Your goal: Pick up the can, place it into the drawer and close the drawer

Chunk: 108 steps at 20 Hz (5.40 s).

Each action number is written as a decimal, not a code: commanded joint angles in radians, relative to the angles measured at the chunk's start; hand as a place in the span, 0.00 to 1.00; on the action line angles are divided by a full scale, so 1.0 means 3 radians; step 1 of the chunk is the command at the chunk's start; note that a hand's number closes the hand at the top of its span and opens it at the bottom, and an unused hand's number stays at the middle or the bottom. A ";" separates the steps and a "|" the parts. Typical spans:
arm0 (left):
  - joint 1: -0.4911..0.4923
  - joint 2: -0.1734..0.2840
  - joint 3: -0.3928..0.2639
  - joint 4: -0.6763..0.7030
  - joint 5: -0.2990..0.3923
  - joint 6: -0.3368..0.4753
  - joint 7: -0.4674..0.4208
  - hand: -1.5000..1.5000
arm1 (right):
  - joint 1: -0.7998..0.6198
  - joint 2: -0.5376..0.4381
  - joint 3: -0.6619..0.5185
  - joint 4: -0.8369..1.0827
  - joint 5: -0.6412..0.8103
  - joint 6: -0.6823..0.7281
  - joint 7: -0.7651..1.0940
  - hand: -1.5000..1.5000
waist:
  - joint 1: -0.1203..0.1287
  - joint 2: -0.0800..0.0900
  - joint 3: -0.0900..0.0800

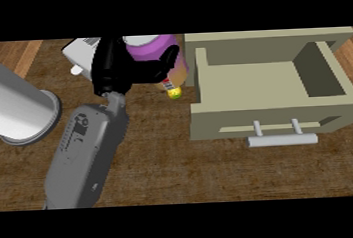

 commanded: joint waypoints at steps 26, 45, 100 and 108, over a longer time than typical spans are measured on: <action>-0.1868 -0.0003 -0.0608 0.2020 0.1059 0.0719 -0.0542 1.00 | -0.0173 0.0015 0.0097 0.0000 0.0090 -0.0072 0.0032 0.00 | -0.0075 0.0021 0.0002; -0.2265 -0.0003 -0.1540 0.2761 0.1973 0.1111 -0.0871 1.00 | -0.0418 -0.0154 0.0064 0.0040 0.0003 -0.0138 0.0230 0.00 | -0.0209 0.0042 0.0005; -0.2219 0.0072 -0.1739 0.2687 0.2610 0.1428 -0.1367 0.00 | -0.2543 -0.0328 0.2220 0.1493 0.4763 -0.0909 -0.0898 0.00 | 0.0159 0.0014 -0.0001; -0.2114 0.0448 -0.1723 0.2470 0.2504 0.1294 -0.1117 0.00 | -0.3115 -0.0524 0.2411 0.2653 0.5377 -0.1293 -0.1166 0.00 | 0.0191 0.0023 -0.0001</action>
